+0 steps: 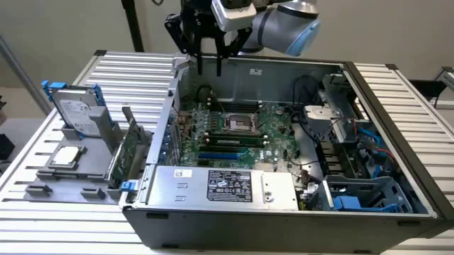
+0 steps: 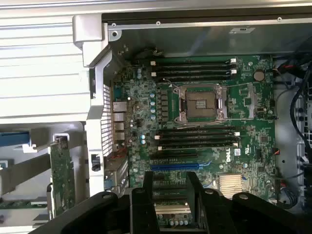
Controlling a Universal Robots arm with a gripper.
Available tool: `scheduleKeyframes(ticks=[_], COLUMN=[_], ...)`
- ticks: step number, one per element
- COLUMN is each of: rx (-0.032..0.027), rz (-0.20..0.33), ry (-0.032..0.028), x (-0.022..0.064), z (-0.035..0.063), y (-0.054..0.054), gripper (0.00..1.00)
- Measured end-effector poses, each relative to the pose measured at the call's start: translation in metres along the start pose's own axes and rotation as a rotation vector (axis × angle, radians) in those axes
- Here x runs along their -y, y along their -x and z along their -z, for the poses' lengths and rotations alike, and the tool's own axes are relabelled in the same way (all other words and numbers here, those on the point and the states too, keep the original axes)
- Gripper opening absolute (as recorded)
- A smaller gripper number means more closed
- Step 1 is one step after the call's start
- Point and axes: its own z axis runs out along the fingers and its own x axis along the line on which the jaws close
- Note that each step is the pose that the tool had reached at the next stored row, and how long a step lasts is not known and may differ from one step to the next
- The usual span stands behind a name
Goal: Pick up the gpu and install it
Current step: 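Reach for the gpu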
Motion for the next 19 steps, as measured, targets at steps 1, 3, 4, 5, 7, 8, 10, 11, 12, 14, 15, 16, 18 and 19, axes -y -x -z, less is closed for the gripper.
scheduleKeyframes(ticks=[1, 3, 4, 5, 7, 8, 10, 11, 12, 14, 15, 16, 18, 19], rx=[0.0001, 0.0, 0.0, 0.0, 0.0, 0.0, 0.0, 0.0, 0.0, 0.0, 0.0, 0.0, 0.0, 0.0], rz=[0.0, 0.0, 0.0, 0.0, 0.0, 0.0, 0.0, 0.0, 0.0, 0.0, 0.0, 0.0, 0.0, 0.0], ry=[0.0, 0.0, 0.0, 0.0, 0.0, 0.0, -0.0001, 0.0, 0.0, 0.0, 0.0, 0.0, 0.0, 0.0], x=[0.0, 0.0, -0.0001, -0.0001, -0.0001, -0.0001, -0.0001, -0.0001, -0.0001, -0.0001, -0.0001, -0.0001, -0.0002, -0.0002], z=[0.0001, 0.001, 0.0012, 0.0013, 0.0017, 0.0019, 0.0022, 0.0023, 0.0024, 0.0027, 0.0029, 0.003, 0.0033, 0.0034], y=[0.0, 0.0, 0.0, 0.0, 0.0, 0.0, 0.0, 0.0, 0.0, 0.0001, 0.0001, 0.0001, 0.0001, 0.0001], gripper=[0.4, 0.4, 0.4, 0.4, 0.4, 0.4, 0.4, 0.4, 0.4, 0.4, 0.4, 0.4, 0.38, 0.32])
